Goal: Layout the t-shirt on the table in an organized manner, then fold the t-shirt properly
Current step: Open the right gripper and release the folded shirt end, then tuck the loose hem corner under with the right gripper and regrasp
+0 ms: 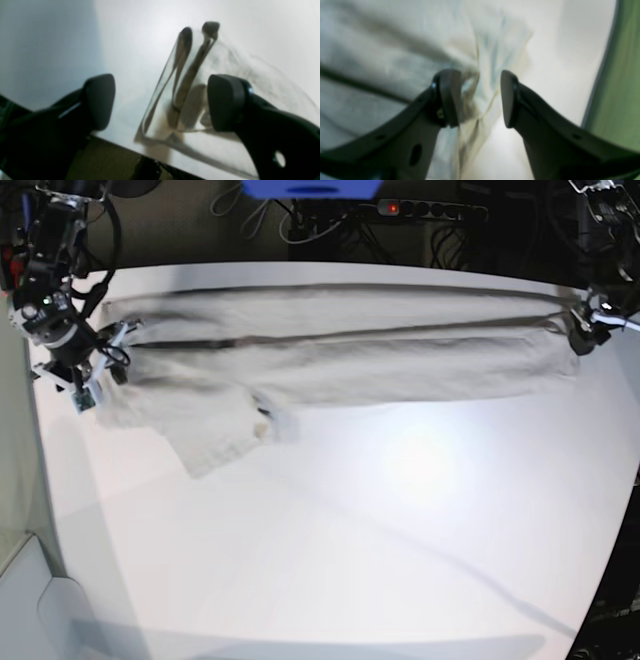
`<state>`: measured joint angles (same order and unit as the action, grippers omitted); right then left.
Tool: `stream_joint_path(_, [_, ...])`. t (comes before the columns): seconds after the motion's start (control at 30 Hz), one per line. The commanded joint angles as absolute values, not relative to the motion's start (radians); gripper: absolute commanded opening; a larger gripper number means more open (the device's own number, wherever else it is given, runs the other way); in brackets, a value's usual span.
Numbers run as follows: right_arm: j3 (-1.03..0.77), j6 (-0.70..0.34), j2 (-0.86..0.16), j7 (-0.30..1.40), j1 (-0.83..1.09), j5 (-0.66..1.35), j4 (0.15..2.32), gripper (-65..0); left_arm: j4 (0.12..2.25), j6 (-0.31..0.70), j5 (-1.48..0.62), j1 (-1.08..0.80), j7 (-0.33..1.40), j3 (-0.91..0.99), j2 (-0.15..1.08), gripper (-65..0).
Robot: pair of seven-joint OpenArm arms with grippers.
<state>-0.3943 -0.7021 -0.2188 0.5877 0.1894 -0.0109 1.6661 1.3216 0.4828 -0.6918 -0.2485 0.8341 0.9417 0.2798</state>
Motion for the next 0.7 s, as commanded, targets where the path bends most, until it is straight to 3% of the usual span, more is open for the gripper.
stream_joint_path(0.0, [-0.398, -0.698, -0.231, 0.579, 0.186, -0.001, 1.679, -38.3, 1.331, 0.49, -0.702, -0.248, 0.819, 0.949, 0.302, -8.4])
stream_joint_path(0.17, [-0.44, -0.698, -0.226, 0.579, 0.165, -0.001, 1.719, -38.2, 1.328, 0.49, -0.702, -0.246, 0.819, 0.949, 0.302, -8.4])
stream_joint_path(0.33, [-0.421, -0.698, -0.216, 0.662, 0.024, 0.001, 1.724, -38.0, 1.337, 0.49, -0.707, -0.245, 0.819, 0.949, 0.302, -8.3])
stream_joint_path(0.5, [-0.277, -0.698, -0.217, 0.825, -0.196, 0.001, 1.552, -38.1, 1.339, 0.49, -0.7, -0.229, 0.819, 0.944, 0.3, -8.3])
stream_joint_path(0.67, [-0.17, -0.698, -0.196, 0.837, -0.323, 0.001, 1.343, -38.1, 1.337, 0.49, -0.705, -0.234, 0.819, 0.949, 0.302, -8.3])
